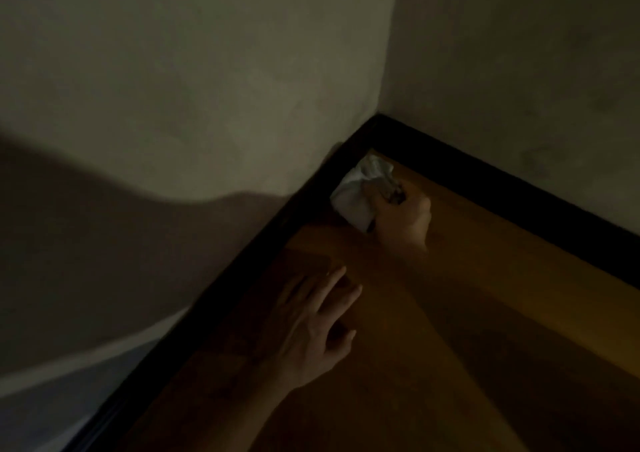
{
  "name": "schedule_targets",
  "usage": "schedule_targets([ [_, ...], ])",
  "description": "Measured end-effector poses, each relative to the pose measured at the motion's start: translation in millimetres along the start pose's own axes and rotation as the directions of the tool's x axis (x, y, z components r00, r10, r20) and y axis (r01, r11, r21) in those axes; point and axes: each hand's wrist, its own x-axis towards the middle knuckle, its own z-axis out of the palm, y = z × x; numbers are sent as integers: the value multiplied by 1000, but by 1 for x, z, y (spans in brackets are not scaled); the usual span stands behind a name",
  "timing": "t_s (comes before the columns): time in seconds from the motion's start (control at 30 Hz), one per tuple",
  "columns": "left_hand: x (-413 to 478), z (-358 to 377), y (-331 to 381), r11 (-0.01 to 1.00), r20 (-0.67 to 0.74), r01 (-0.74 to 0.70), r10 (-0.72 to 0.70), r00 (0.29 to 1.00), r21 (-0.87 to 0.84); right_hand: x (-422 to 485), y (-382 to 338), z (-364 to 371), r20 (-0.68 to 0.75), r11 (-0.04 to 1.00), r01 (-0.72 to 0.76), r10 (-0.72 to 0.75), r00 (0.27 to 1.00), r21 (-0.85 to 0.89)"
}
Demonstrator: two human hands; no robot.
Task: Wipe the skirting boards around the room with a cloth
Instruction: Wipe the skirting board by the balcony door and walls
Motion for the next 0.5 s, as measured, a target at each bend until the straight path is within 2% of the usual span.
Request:
schedule_targets([
  [0.2,63,-4,-7,986,168,-165,167,971,-26,26,-22,-118,-55,991,-12,5,998,-134],
  [0.33,74,-3,-15,985,184,-171,166,969,14,17,-51,-175,40,978,21,-13,999,-208],
  [0.5,74,-5,-13,992,158,-128,123,980,17,-14,-52,-211,-53,961,-55,42,998,-270],
])
